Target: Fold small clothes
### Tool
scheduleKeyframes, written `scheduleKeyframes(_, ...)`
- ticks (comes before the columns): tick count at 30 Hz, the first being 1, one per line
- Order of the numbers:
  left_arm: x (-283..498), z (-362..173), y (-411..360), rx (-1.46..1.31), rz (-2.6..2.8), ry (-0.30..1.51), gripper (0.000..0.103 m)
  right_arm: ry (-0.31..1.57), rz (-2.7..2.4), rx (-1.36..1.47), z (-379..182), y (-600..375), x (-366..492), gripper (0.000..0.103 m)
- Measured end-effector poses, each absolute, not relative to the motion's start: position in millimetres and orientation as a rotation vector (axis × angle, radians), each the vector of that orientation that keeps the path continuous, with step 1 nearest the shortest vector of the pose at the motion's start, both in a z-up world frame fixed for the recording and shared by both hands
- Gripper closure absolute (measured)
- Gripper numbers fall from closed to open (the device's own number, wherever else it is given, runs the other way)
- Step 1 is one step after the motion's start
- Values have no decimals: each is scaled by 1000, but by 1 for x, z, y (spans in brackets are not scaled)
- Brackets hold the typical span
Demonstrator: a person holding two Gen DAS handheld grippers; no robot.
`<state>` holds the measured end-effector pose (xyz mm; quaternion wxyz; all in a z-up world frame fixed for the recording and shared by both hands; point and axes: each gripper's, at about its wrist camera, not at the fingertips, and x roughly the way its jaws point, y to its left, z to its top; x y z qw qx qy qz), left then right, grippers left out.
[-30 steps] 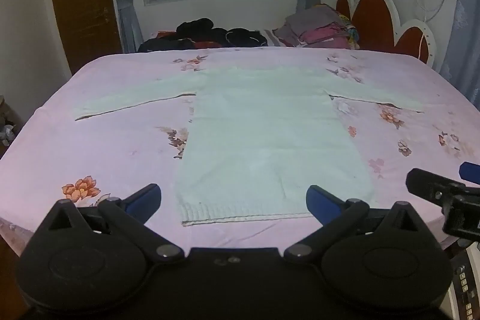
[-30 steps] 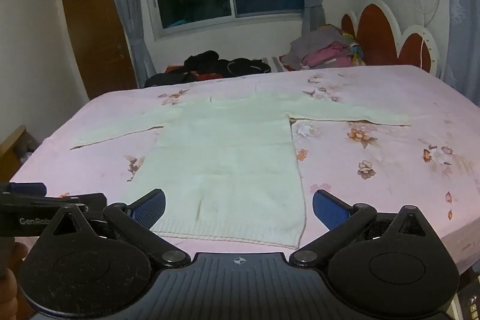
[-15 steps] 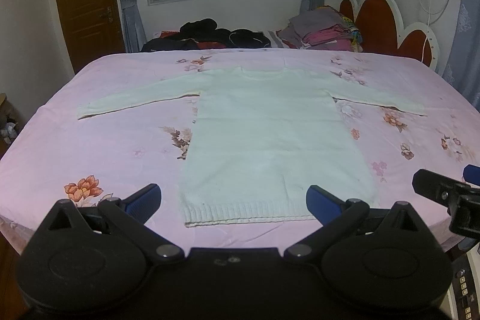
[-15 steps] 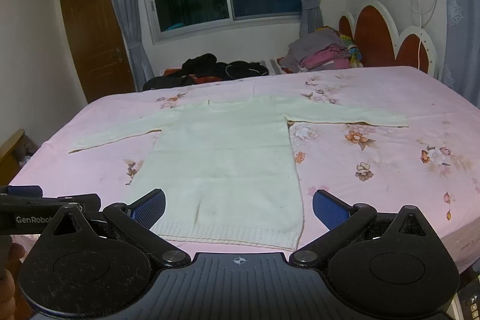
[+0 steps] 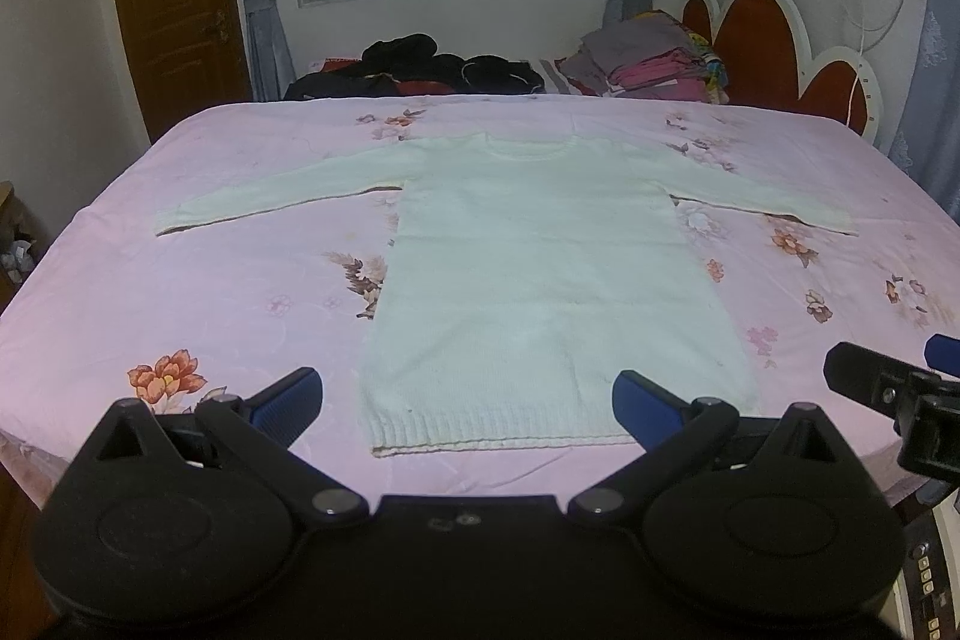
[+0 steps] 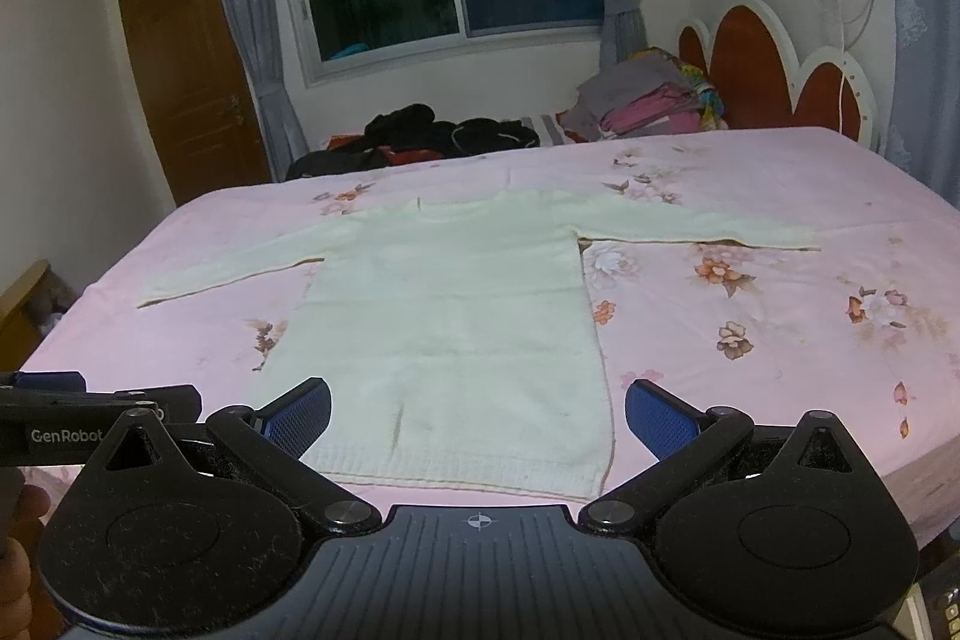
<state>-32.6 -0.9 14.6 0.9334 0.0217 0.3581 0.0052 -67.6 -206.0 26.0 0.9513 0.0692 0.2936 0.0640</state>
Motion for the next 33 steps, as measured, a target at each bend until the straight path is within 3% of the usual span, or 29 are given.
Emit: scheduleKeyframes(33,-20,12,11,35,25,746,0,607,134,137,20,-202,-57,0)
